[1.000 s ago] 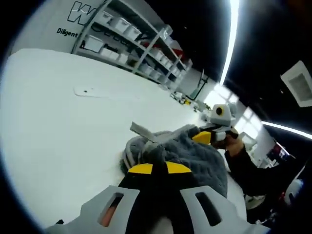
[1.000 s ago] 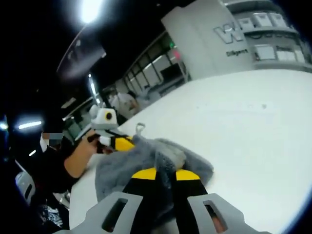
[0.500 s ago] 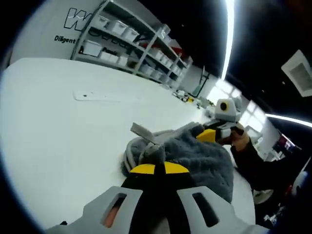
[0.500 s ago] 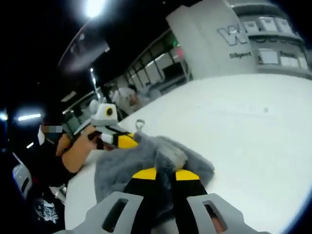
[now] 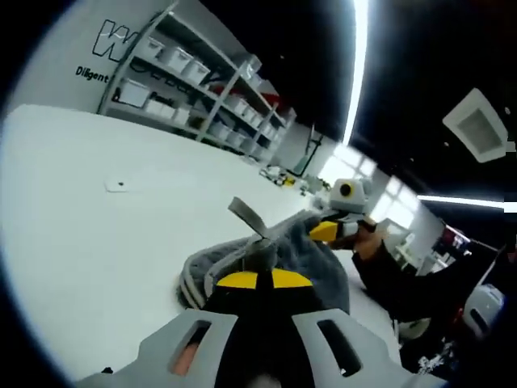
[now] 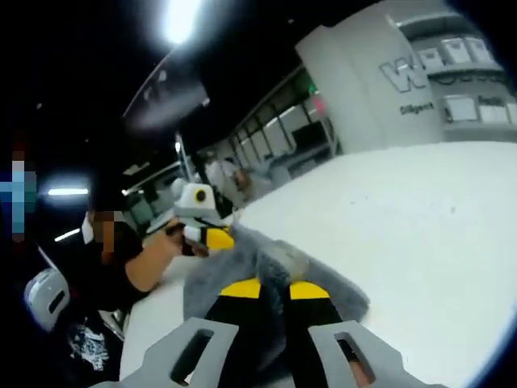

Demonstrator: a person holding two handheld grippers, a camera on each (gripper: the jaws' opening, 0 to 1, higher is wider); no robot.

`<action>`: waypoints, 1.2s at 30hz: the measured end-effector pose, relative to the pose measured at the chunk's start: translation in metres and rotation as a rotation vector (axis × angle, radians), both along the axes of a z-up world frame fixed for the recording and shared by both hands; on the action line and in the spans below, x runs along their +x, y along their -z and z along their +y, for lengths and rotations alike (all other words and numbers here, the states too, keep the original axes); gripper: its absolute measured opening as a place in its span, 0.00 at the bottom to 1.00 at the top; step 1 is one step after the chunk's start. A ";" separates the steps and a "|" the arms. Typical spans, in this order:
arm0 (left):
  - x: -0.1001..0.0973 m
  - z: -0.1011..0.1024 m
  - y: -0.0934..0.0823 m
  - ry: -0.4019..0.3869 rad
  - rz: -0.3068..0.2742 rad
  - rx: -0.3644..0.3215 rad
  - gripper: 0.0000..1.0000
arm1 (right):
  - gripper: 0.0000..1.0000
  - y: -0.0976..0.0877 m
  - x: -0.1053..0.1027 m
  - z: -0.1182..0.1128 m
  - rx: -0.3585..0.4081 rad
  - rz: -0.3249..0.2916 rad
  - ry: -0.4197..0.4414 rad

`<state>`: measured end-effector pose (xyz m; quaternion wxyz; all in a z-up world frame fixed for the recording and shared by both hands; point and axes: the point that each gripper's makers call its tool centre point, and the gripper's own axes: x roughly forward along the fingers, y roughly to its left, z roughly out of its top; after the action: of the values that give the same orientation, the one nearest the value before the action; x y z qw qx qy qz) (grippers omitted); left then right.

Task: Open the folded towel by lifting each exposed corner and separating the folded layers until the towel lies flat within the target outline without major curled edges

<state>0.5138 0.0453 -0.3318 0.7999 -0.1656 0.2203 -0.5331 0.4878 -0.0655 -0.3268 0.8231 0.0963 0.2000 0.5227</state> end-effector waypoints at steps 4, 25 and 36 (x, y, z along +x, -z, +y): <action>-0.012 -0.001 -0.010 0.040 -0.032 -0.021 0.01 | 0.03 -0.010 -0.012 0.006 0.014 -0.047 -0.044; -0.084 -0.006 -0.026 0.131 -0.163 -0.012 0.01 | 0.03 -0.017 -0.070 0.017 -0.015 -0.198 -0.100; -0.120 -0.012 -0.022 0.158 -0.212 0.019 0.01 | 0.03 -0.013 -0.104 0.019 -0.037 -0.267 -0.111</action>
<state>0.3941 0.0331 -0.3098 0.7758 -0.0826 0.1519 -0.6068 0.3833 -0.0466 -0.3139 0.8140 -0.0005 0.1035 0.5716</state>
